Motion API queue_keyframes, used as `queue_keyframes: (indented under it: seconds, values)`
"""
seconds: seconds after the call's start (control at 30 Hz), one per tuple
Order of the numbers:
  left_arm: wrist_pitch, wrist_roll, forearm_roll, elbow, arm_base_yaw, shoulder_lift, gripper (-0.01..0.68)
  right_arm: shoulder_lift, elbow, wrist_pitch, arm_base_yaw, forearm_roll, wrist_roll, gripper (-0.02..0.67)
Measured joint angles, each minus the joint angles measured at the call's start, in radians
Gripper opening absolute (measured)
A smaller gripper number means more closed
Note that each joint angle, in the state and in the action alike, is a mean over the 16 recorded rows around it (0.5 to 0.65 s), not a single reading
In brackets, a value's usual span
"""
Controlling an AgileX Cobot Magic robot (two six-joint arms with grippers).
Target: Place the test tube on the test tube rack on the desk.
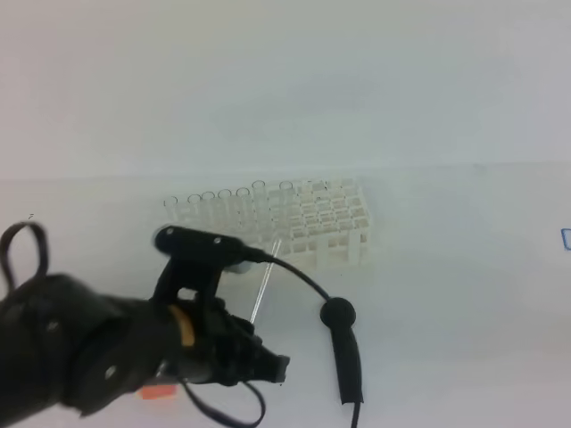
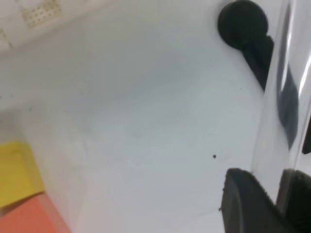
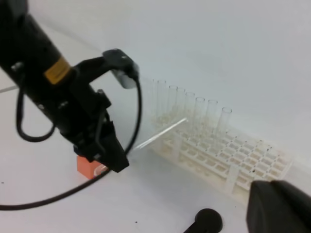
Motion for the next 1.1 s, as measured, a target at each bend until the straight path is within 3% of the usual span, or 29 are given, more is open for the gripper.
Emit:
queue_keyframes:
  seconds: [0.5,1.1]
  values:
    - [-0.304,0.020,0.004,0.225,0.000,-0.160,0.112,0.000,0.000,0.000,0.000,0.000,-0.005,-0.001]
    - [-0.478,0.027,0.069,0.272,0.000,-0.168,0.112,0.000,0.000,0.000,0.000,0.022,-0.007,-0.001]
